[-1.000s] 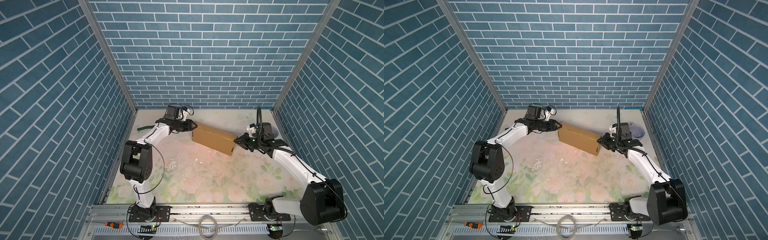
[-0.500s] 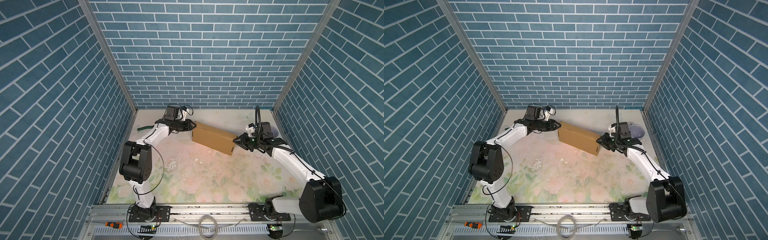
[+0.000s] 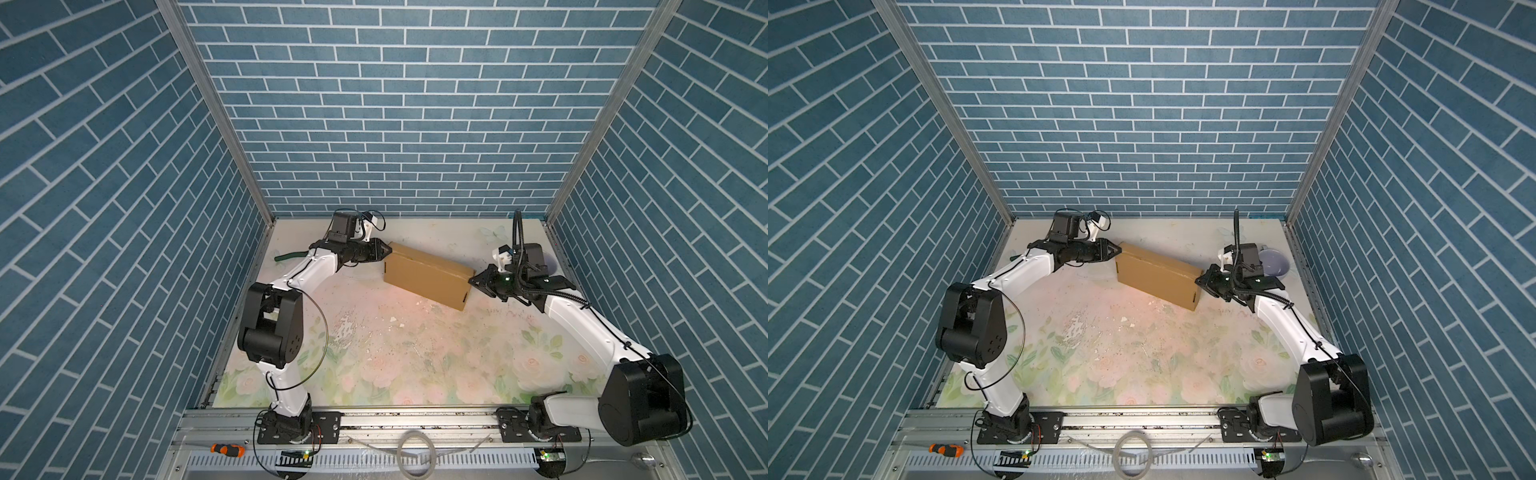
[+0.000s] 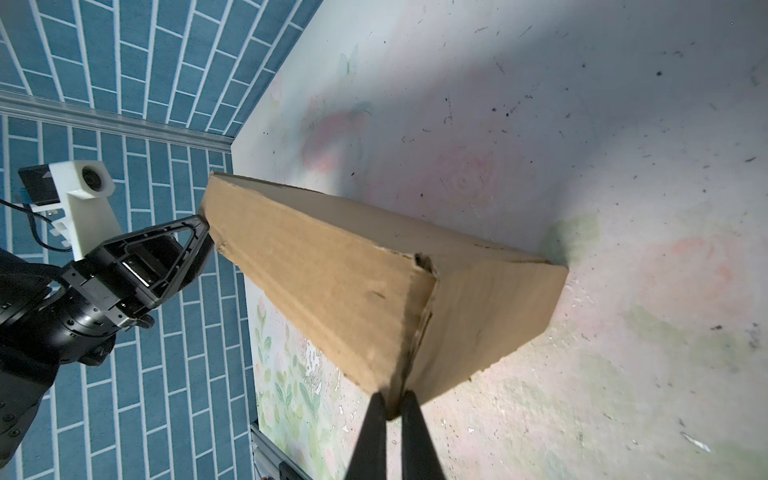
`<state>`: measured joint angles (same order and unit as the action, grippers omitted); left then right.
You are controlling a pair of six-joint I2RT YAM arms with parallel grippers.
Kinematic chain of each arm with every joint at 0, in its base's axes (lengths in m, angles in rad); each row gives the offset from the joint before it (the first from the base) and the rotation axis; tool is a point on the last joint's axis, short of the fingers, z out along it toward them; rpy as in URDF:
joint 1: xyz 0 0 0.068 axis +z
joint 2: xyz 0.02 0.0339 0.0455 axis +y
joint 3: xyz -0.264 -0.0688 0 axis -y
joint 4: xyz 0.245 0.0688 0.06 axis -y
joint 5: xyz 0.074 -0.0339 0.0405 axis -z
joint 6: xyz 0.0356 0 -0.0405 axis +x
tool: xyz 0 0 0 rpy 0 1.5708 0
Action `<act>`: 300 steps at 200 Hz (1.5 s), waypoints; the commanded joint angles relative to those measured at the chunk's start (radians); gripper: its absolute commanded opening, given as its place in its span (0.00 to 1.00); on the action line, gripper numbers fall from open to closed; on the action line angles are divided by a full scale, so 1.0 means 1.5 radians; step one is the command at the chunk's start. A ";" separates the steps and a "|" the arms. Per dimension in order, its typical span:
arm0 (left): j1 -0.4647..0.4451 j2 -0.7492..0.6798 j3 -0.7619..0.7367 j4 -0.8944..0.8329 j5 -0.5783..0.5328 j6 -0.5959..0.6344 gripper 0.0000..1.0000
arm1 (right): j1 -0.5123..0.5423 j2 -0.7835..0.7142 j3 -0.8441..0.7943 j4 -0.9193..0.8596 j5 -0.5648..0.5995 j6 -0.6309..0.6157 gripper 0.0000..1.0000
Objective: Fold the paper box
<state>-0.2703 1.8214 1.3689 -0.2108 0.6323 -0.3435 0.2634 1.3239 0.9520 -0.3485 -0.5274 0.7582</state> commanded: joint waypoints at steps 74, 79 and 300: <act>-0.009 -0.078 -0.148 -0.083 -0.014 -0.016 0.15 | 0.009 0.016 0.019 -0.065 -0.023 -0.101 0.18; -0.009 -0.090 -0.159 -0.081 -0.013 -0.020 0.17 | 0.008 0.011 0.017 -0.068 -0.028 -0.102 0.19; -0.027 -0.228 -0.343 0.138 -0.144 -0.048 0.74 | 0.017 0.077 -0.055 0.023 0.069 -0.062 0.64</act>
<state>-0.2951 1.4475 0.8680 -0.1535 0.4587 -0.4110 0.2897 1.3708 0.8707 -0.4301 -0.4534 0.6487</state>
